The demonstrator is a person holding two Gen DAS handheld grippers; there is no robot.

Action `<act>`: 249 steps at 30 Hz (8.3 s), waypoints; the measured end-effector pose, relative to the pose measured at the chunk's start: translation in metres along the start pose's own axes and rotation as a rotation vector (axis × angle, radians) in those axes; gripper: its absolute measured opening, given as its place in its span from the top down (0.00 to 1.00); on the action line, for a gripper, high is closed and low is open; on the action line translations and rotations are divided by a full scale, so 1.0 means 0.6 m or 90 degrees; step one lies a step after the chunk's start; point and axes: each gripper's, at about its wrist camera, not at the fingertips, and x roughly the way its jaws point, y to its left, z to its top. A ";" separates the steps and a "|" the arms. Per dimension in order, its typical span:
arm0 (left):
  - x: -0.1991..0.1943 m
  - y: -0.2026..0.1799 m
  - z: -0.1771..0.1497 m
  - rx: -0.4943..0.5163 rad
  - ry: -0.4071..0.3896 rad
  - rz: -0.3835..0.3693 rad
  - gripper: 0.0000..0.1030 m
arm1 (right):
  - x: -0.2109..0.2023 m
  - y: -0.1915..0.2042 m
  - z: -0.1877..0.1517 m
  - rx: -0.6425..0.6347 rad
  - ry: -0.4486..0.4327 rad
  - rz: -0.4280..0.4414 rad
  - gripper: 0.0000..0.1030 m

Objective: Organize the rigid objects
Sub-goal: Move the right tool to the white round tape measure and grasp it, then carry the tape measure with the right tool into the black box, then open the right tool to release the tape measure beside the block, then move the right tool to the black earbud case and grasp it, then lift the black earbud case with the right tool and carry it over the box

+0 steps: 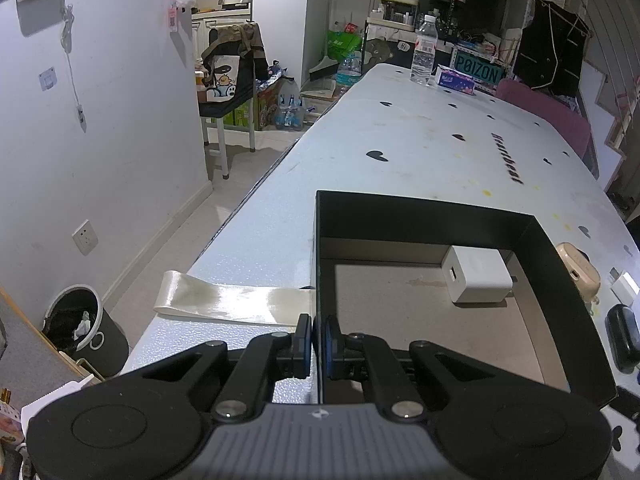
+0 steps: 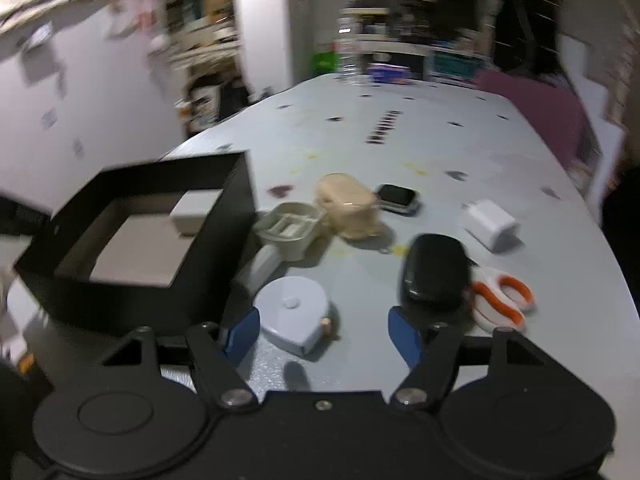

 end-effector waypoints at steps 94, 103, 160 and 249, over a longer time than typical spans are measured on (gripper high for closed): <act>0.000 0.004 0.004 -0.012 -0.002 -0.009 0.93 | 0.074 0.174 0.206 0.008 0.057 0.111 0.40; 0.000 0.004 0.003 -0.022 0.001 -0.008 0.94 | 0.020 0.151 0.176 0.003 0.022 0.088 0.34; -0.005 -0.028 -0.003 0.000 -0.027 0.072 0.94 | -0.063 -0.090 0.106 0.168 -0.082 -0.087 0.27; 0.001 -0.035 -0.002 -0.016 -0.023 0.044 0.94 | 0.160 0.210 0.216 0.152 0.153 0.215 0.38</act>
